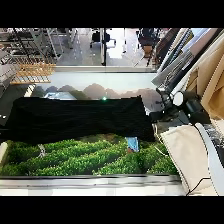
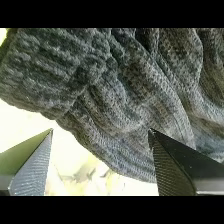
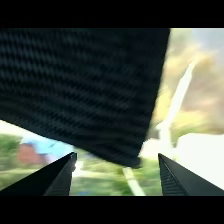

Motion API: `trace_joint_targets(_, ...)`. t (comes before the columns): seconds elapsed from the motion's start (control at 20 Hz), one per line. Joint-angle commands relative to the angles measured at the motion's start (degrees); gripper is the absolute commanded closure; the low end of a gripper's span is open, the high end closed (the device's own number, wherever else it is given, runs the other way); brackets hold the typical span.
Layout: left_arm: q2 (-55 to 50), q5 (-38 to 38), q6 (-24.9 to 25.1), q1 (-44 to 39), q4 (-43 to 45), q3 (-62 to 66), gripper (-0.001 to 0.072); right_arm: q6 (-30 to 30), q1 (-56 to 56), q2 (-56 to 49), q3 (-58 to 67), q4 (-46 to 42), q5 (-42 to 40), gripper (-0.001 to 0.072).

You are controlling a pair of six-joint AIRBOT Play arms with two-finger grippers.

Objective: Fold the clothes and pants, and hang the long-sleeved shirts on hangers.

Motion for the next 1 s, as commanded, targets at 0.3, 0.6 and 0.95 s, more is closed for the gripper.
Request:
trace_joint_targets(0.3,-0.70,4.57,-3.32,-1.09,0.74,0.00,0.0067,0.66,-9.25,0.11,-19.78,30.77,-6.40,0.0151)
trace_joint_targets(0.6,-0.76,6.29,-5.92,-0.61,3.91,0.00,0.0069,6.25,-9.49,0.11,-26.62,31.91,-12.79,0.0173)
trace_joint_targets(0.95,-3.10,7.61,-8.35,-3.26,3.93,-0.02,0.0453,12.55,-9.46,0.07,-28.61,30.42,-17.94,0.0212)
